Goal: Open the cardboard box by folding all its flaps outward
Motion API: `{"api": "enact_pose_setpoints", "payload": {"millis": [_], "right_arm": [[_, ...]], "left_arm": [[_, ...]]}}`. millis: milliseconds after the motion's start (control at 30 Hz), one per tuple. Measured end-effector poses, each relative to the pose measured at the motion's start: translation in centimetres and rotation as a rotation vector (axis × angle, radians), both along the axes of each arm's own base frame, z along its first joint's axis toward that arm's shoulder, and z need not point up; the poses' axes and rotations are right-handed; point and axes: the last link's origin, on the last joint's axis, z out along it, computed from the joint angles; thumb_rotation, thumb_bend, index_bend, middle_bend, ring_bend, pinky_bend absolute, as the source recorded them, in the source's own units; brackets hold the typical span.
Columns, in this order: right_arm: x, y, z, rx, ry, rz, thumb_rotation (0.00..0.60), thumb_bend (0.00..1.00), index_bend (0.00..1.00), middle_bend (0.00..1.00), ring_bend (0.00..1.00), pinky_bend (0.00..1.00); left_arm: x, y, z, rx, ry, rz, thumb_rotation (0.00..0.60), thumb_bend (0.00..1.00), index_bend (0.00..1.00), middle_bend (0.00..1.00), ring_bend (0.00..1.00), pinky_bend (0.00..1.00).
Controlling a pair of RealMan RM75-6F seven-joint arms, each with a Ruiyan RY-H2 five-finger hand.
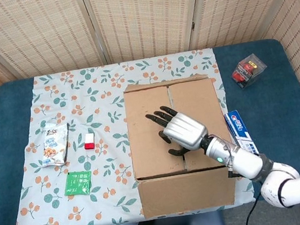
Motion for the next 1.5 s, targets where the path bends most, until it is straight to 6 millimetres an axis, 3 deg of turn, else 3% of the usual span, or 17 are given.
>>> {"api": "enact_pose_setpoints", "payload": {"millis": [367,700,867,1167,1500], "right_arm": [[-0.5,-1.9,-1.5,0.015,0.025,-0.02,0.433,0.36,0.58,0.0,0.0,0.0],[-1.9,-2.4,-2.0,0.018,0.078,-0.047,0.412,0.35,0.47,0.0,0.0,0.0],[-2.1,-2.7,-2.1,0.006,0.107,-0.051,0.404,0.35,0.47,0.0,0.0,0.0],[-2.6,-2.8,-1.9,-0.019,0.127,-0.043,0.394,0.36,0.56,0.0,0.0,0.0],[-3.4,-2.7,-0.9,-0.047,0.137,-0.061,0.382,0.35,0.58,0.0,0.0,0.0]], "left_arm": [[-0.4,0.0,0.3,0.016,-0.009,0.013,0.6,0.4,0.1,0.04,0.02,0.0],[-0.4,0.0,0.4,0.02,-0.012,0.012,0.6,0.4,0.08,0.04,0.0,0.0],[-0.4,0.0,0.4,0.024,-0.011,0.01,0.6,0.4,0.08,0.04,0.0,0.0],[-0.5,0.1,0.4,0.024,-0.009,0.016,0.6,0.4,0.06,0.04,0.0,0.0],[-0.5,0.0,0.4,0.03,-0.006,0.016,0.6,0.4,0.04,0.04,0.0,0.0]]}}
